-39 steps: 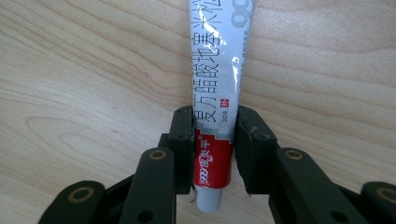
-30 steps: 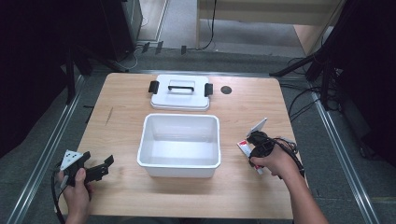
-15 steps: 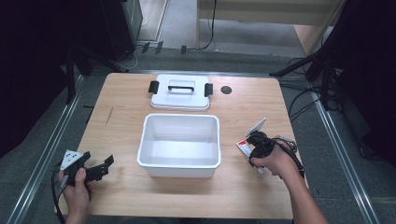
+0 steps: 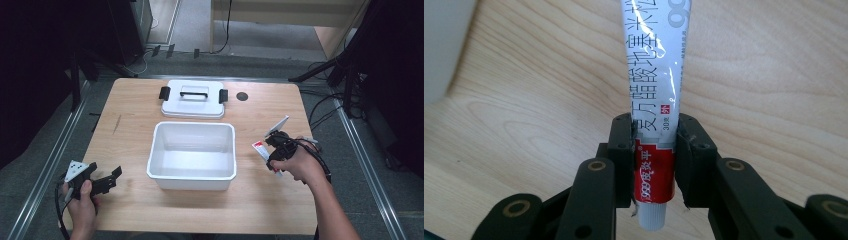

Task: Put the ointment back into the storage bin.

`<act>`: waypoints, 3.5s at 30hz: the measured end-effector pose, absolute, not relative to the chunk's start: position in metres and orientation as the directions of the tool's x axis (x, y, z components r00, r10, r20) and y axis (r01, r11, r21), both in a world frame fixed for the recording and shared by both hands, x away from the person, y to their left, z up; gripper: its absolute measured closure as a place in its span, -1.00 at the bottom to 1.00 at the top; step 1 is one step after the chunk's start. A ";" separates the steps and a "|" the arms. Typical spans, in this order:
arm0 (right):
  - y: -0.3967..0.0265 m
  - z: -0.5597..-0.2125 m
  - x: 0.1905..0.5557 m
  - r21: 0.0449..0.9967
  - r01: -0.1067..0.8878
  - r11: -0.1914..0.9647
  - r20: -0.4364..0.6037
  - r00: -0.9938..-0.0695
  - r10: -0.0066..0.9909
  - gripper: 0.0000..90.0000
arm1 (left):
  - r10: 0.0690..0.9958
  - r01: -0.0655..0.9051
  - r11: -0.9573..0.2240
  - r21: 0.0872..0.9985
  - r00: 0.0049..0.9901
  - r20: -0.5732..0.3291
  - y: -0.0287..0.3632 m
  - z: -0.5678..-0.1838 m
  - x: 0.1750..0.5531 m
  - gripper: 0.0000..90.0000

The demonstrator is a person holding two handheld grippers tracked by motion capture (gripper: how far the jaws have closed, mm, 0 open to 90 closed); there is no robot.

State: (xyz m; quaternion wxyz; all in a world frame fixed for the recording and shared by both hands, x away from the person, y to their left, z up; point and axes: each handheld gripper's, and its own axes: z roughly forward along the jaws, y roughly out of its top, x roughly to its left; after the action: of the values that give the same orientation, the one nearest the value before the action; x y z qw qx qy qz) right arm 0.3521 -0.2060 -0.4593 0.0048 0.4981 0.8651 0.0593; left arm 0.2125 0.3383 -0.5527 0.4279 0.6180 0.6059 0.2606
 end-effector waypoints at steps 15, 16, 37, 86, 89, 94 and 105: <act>-0.185 -0.424 0.365 0.133 0.837 0.531 0.059 -0.541 0.839 0.62 | 0.971 0.527 0.100 0.844 0.133 -0.198 0.338 -0.553 0.213 -0.93; -0.183 -0.421 0.365 0.132 0.839 0.528 0.060 -0.539 0.840 0.62 | 0.971 0.527 0.100 0.844 0.134 -0.198 0.339 -0.553 0.213 -0.93; -0.158 -0.385 0.375 0.162 0.817 0.554 0.071 -0.569 0.819 0.62 | 0.969 0.529 0.101 0.843 0.138 -0.203 0.339 -0.553 0.213 -0.93; -0.073 -0.354 0.342 0.268 0.351 0.897 0.050 -0.935 0.350 0.61 | 0.968 0.530 0.100 0.842 0.144 -0.205 0.339 -0.553 0.213 -0.93; -0.069 -0.356 0.338 0.269 0.281 0.921 0.040 -0.959 0.281 0.61 | 0.968 0.531 0.102 0.841 0.143 -0.208 0.339 -0.553 0.213 -0.93; -0.065 -0.360 0.336 0.282 0.209 0.936 0.034 -0.977 0.208 0.61 | 0.967 0.532 0.102 0.841 0.144 -0.208 0.339 -0.553 0.213 -0.93; -0.053 -0.373 0.328 0.275 0.061 0.960 0.044 -0.998 0.051 0.61 | 0.967 0.532 0.106 0.840 0.143 -0.213 0.340 -0.553 0.213 -0.93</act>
State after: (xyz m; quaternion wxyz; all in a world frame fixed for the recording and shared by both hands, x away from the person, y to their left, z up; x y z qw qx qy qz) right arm 0.3276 -0.0534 -0.3728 -0.0183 0.0282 0.9897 0.1392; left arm 0.2132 0.3396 -0.5529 0.4331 0.6198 0.6045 0.2507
